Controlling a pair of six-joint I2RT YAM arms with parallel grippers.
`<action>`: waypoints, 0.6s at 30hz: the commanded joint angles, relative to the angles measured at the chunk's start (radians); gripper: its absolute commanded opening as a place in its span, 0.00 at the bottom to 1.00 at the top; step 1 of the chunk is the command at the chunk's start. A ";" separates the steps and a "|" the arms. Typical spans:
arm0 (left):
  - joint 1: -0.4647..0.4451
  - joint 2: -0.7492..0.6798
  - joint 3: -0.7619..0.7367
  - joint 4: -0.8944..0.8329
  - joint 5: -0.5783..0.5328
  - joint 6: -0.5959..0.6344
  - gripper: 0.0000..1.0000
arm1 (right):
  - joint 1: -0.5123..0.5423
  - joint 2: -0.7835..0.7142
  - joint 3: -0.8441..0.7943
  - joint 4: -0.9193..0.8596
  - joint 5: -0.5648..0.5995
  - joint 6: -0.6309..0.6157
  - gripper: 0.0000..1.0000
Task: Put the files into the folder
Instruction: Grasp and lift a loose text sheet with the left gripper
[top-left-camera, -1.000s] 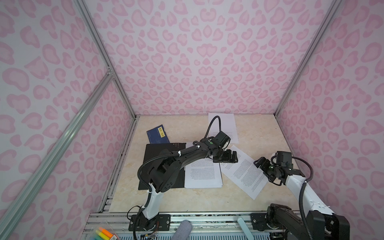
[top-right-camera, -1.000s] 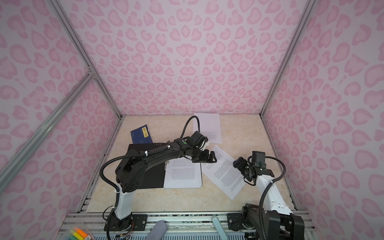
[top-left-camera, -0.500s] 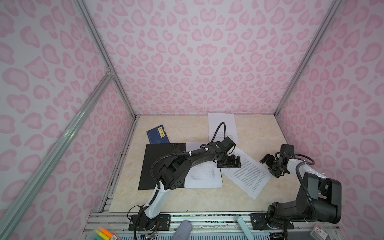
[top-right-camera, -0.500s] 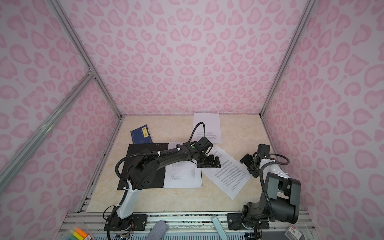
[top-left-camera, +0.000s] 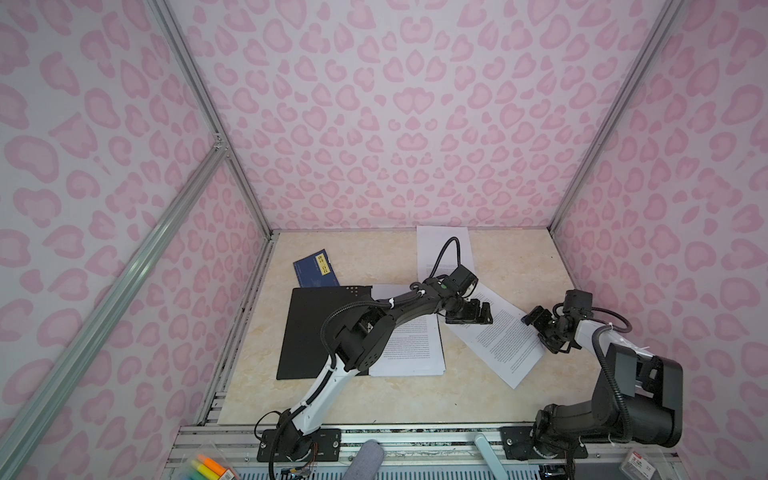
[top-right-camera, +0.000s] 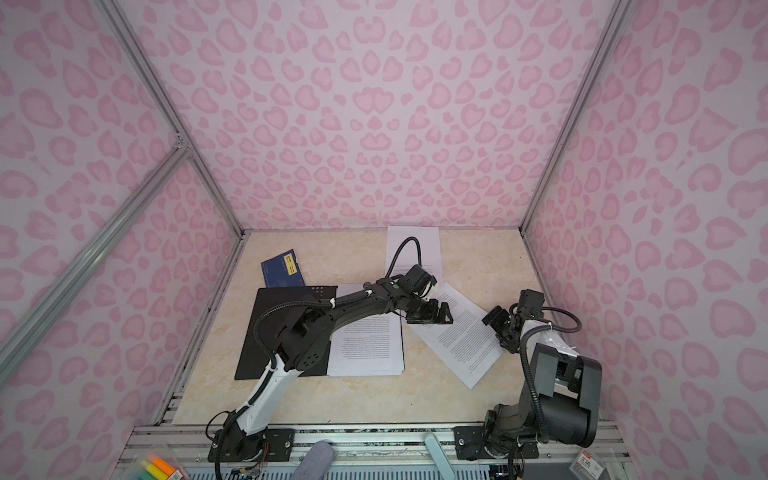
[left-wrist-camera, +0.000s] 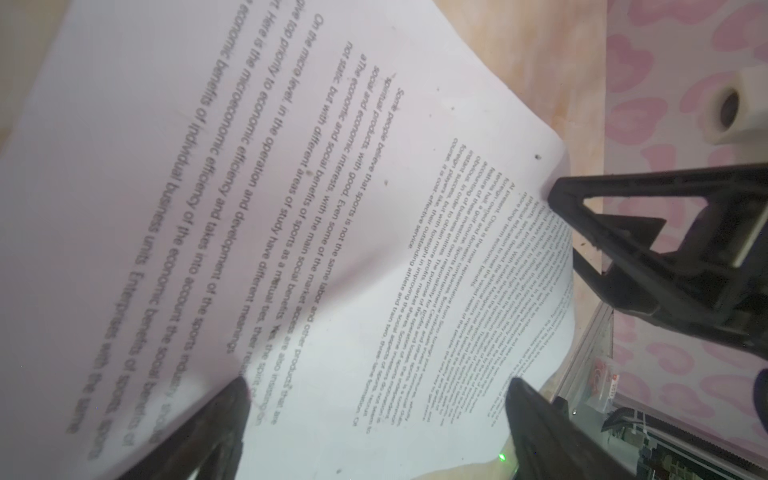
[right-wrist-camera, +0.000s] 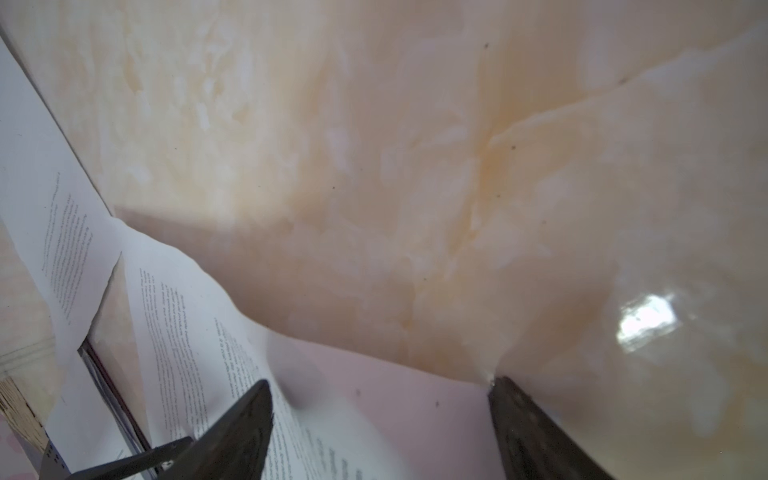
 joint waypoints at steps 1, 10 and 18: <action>0.016 0.035 -0.001 -0.118 -0.094 0.047 0.97 | 0.033 0.008 -0.043 -0.033 -0.209 0.005 0.85; 0.046 0.012 -0.030 -0.183 -0.088 0.181 0.97 | 0.116 0.022 0.053 0.150 -0.351 0.012 0.88; 0.046 0.013 -0.062 -0.182 -0.055 0.225 0.98 | 0.111 0.072 0.148 0.199 -0.413 0.010 0.93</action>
